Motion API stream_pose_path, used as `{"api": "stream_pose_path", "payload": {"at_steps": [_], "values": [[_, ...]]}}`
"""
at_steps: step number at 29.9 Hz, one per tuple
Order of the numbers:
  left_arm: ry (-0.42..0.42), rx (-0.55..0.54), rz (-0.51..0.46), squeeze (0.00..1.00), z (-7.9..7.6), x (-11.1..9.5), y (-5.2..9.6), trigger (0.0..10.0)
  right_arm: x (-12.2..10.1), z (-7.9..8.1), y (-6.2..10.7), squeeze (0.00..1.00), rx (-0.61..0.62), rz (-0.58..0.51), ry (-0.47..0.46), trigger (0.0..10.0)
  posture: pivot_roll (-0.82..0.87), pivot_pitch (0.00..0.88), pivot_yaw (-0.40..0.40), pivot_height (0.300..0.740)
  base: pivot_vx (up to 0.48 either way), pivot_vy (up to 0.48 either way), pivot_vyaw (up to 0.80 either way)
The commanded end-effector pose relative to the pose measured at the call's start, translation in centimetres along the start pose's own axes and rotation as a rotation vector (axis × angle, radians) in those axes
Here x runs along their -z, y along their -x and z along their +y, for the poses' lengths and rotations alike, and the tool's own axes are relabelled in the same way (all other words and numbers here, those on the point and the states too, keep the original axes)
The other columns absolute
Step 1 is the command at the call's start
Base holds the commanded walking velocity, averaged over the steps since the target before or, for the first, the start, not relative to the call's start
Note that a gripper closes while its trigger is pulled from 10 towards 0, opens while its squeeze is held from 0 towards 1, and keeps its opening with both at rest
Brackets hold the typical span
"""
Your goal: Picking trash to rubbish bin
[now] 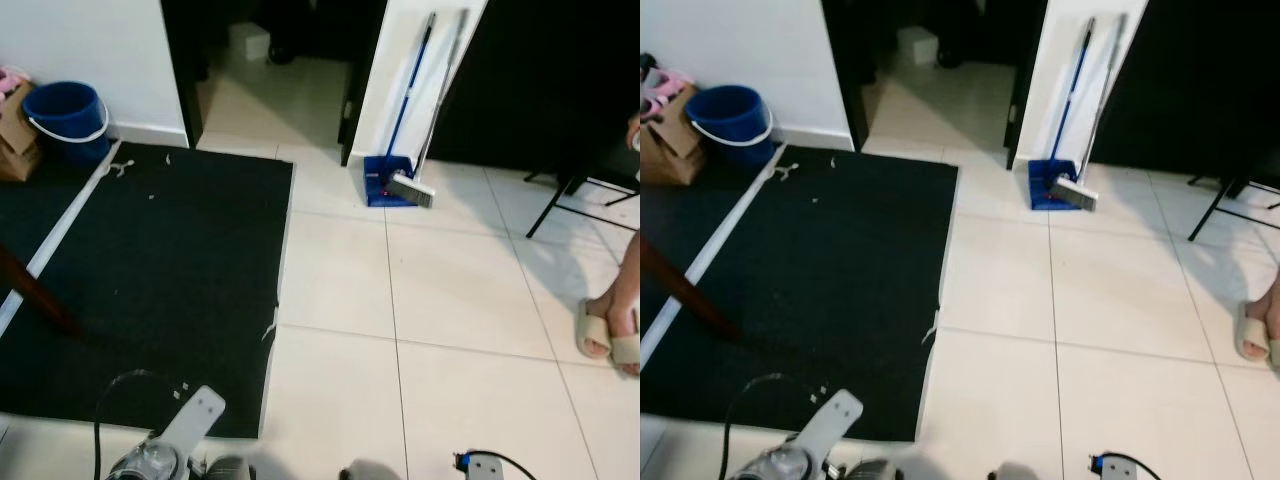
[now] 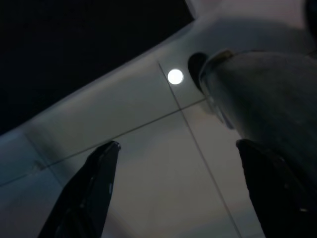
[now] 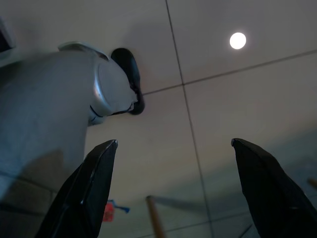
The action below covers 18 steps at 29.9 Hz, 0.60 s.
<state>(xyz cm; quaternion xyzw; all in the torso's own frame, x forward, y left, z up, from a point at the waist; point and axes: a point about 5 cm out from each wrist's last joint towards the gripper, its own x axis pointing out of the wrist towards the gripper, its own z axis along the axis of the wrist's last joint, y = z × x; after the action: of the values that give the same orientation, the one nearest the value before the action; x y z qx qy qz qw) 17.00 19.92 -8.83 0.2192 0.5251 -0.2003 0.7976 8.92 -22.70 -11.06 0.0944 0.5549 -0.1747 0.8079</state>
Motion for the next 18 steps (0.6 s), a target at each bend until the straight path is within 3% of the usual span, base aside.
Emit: {"api": "stream_pose_path", "payload": {"at_steps": [1,18], "values": [[-0.001,0.041,0.025,0.0,-1.26,0.66,-0.18,10.0,0.3,-0.41,0.05,0.0,0.014,0.012,0.0,10.0,0.14,0.086,-0.032,0.74,0.0,-0.431,0.0],[0.0,0.047,0.02,0.0,-1.3,0.42,-0.21,10.0,-0.06,-0.36,0.02,0.0,0.008,-0.005,-0.02,10.0,0.14,0.086,-0.028,0.74,0.0,-0.43,0.0]]}}
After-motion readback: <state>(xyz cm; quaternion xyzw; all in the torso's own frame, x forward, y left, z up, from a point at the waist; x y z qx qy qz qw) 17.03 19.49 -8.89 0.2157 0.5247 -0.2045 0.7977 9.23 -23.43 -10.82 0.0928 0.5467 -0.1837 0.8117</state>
